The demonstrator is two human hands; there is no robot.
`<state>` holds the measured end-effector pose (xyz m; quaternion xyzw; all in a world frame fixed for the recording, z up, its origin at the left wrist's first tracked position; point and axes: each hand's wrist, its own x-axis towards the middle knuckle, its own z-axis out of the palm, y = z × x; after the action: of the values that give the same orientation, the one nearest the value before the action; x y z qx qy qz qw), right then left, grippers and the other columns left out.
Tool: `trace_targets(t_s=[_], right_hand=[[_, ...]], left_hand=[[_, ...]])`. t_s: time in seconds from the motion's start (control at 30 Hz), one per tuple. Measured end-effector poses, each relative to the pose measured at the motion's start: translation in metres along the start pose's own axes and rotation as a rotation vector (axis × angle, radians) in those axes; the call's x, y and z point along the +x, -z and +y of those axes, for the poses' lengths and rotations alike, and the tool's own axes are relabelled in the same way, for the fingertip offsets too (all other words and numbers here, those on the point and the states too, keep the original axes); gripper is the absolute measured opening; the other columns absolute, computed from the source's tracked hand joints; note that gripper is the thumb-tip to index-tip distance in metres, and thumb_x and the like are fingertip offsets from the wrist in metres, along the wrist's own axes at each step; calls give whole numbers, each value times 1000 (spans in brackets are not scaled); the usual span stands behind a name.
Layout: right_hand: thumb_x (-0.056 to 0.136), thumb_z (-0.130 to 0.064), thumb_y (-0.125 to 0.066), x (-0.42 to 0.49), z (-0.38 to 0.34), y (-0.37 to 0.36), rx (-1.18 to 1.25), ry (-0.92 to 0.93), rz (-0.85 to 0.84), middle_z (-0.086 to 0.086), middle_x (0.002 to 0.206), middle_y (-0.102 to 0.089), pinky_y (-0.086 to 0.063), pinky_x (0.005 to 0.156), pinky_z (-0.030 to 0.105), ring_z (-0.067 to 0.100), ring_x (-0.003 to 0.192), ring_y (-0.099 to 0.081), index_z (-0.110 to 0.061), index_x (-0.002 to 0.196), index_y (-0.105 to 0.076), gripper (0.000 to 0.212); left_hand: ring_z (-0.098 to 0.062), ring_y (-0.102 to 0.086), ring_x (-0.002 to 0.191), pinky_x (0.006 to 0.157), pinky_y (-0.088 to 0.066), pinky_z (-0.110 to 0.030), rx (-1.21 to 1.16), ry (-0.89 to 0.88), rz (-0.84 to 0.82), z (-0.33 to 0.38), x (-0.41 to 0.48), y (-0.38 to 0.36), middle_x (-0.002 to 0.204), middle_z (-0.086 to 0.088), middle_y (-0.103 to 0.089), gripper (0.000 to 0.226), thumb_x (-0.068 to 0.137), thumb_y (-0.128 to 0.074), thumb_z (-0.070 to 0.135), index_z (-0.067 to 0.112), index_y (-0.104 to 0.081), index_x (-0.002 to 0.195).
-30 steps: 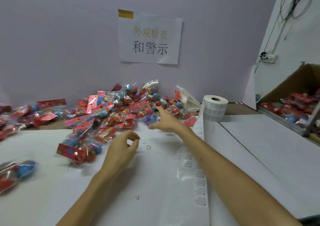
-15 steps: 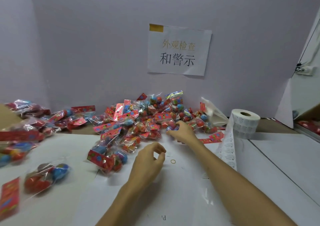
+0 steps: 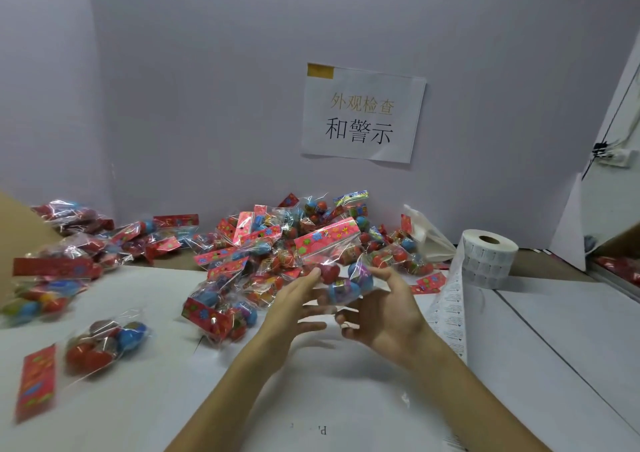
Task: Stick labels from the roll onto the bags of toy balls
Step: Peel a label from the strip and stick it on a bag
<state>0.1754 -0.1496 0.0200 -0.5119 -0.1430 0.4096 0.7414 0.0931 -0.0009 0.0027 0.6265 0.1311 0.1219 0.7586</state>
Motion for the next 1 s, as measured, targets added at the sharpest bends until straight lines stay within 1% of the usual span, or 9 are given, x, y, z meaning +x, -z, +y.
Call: trace_targets(t_s=[0.07,0.23,0.3,0.43,0.57,0.7,0.8,0.87,1.0], right_hand=[[77,-54,-49,-1,10,-3,-51,1,36,15,90,-69,-43,61,31,21,66,-62,-6,91,-76,57],[103,-41,-36,-1,22,0,-308,90,186,11,91,-75,-49,59,27,16,66,-63,-7,102,-74,50],[105,-39,-37,-3,19,2,-379,127,190,10,88,-75,-50,61,27,15,66,-63,-9,102,-73,46],[107,-36,-39,-5,19,1,-549,181,220,6,83,-77,-54,63,26,13,65,-66,-14,101,-69,38],[86,-46,-49,-5,23,-3,-639,254,229,6,86,-74,-51,56,25,15,64,-66,-18,98,-68,36],[81,-52,-55,-4,26,-1,-648,331,239,-1,89,-73,-53,58,27,15,72,-69,-21,102,-65,39],[82,-56,-55,-5,26,1,-676,400,242,-6,89,-74,-53,60,26,13,77,-70,-24,102,-65,39],[83,-57,-56,-5,25,1,-670,441,259,-9,90,-74,-54,62,24,11,81,-69,-27,100,-66,37],[82,-52,-65,-6,24,2,-603,478,290,-8,78,-73,-55,62,26,7,73,-68,-27,92,-71,28]], left_hand=[[-22,-74,98,75,-59,-31,-11,-80,29,1,-2,1,103,-3,-79,58,76,-63,63,19,-75,111],[-22,-73,100,71,-59,-25,16,-160,106,5,-3,4,103,-6,-77,46,84,-64,52,17,-75,111],[-23,-71,105,76,-61,-29,31,-152,92,7,-2,4,110,-7,-75,45,84,-64,53,20,-73,114],[-27,-68,111,97,-58,-45,53,-157,107,5,-2,2,114,-6,-73,43,83,-67,50,21,-72,114],[-26,-71,103,82,-63,-37,74,-173,124,0,1,5,104,-6,-77,21,95,-68,34,18,-74,106],[-10,-75,78,59,-58,-21,102,-165,154,-1,2,6,81,5,-77,10,97,-67,25,18,-73,93],[-7,-75,77,59,-57,-21,137,-179,138,-1,1,6,79,2,-77,12,96,-68,19,19,-73,86],[-11,-74,76,60,-57,-24,151,-178,122,0,-2,5,77,-1,-76,23,93,-69,14,23,-73,72],[-13,-71,74,57,-55,-26,217,-120,65,0,-4,0,75,-1,-74,28,85,-71,7,25,-74,63]])
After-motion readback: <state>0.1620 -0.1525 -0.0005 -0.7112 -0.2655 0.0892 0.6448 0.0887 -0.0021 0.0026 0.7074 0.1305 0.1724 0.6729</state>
